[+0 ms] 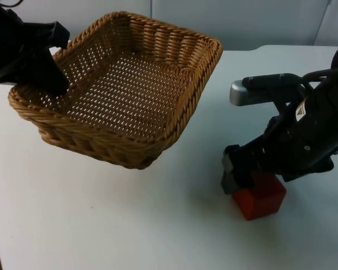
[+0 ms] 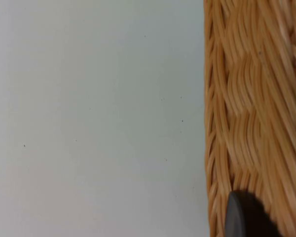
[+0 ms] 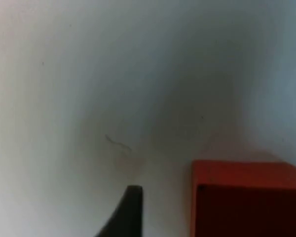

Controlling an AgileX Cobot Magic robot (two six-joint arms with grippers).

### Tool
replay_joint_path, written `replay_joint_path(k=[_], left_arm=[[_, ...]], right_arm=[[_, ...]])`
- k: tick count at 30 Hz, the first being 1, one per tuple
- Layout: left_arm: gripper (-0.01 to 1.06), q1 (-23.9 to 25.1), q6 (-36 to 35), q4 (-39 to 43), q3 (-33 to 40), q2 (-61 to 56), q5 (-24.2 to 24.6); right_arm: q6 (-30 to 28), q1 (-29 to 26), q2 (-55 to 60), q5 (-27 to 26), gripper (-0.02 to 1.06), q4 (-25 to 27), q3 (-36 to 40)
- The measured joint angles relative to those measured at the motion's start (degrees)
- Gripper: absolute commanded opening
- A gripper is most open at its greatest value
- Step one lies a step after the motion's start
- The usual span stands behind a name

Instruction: Pick up the basket with the left hand and place the cube into the basket with the right hand.

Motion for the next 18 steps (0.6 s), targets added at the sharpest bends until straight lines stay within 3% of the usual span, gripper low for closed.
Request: replay_joint_path(k=[1,2,4,5,6,7,15,18], left_arm=[[0.0,0.0,0.0,0.0,0.0,0.0,0.0],[0.0,0.0,0.0,0.0,0.0,0.0,0.0],[0.0,0.0,0.0,0.0,0.0,0.0,0.0],[0.0,0.0,0.0,0.0,0.0,0.0,0.0],[0.0,0.0,0.0,0.0,0.0,0.0,0.0],[0.0,0.0,0.0,0.0,0.0,0.0,0.0],[0.0,0.0,0.0,0.0,0.0,0.0,0.0],[0.0,0.0,0.0,0.0,0.0,0.0,0.0]], right_arm=[[0.0,0.0,0.0,0.0,0.67,0.0,0.0],[0.7,0.0,0.0,0.1,0.67,0.0,0.0],[2.8,0.0,0.0,0.8,0.32,0.0,0.0],[2.8,0.0,0.0,0.8,0.1,0.0,0.0],[3.8,0.0,0.0,0.8,0.1,0.0,0.0],[4.2,0.0,0.0,0.8,0.0,0.0,-0.1],[9.5,-0.4,0.0,1.3,0.0,-3.0,-0.3],[18.3,-3.7,-1.3,4.2,0.0,-12.4,-0.3]])
